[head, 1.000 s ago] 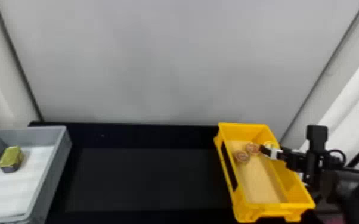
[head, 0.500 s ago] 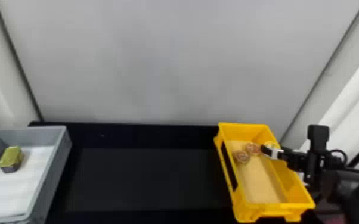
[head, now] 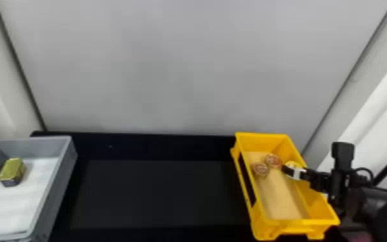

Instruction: Pick up the round yellow can and place it in the yellow rectangular box

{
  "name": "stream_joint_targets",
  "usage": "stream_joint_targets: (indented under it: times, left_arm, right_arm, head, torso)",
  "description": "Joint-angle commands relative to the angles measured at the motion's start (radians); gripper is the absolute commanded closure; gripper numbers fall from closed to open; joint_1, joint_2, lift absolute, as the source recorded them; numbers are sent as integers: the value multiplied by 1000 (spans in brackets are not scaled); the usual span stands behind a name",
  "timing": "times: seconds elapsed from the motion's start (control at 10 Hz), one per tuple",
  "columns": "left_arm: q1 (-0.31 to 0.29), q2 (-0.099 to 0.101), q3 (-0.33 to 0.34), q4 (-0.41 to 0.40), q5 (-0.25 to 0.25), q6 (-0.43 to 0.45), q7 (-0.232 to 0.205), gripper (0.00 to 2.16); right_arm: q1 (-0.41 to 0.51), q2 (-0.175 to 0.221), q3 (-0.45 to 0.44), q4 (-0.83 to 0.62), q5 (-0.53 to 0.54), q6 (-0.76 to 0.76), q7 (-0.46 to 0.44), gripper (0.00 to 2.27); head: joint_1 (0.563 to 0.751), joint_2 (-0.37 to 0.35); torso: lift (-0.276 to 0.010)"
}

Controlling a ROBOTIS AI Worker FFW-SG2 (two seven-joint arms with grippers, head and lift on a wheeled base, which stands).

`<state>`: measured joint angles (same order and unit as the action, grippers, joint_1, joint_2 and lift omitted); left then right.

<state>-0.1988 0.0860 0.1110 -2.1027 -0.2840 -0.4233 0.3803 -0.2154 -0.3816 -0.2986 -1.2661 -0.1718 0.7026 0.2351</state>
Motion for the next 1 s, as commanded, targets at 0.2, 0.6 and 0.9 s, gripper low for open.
stream_joint_targets:
  times: [0.2,0.6,0.9]
  left_arm:
    - [-5,0,-2,3,-1,0,0,450]
    - [-11,-2,-13,13,-1,-5,0,450]
    - [-16,-3,-14,16,0,-6,0,450]
  right_arm:
    - [-33,-2,21,146,-18,-41,27,734]
    - [-91,-10,64,333,-20,-96,49,727]
    - [-101,-16,64,333,-77,-67,9,25]
  head:
    - [641,-169]
    - [641,-169]
    - [641,-169]
  torso:
    - [0]
    - [0]
    - [0]
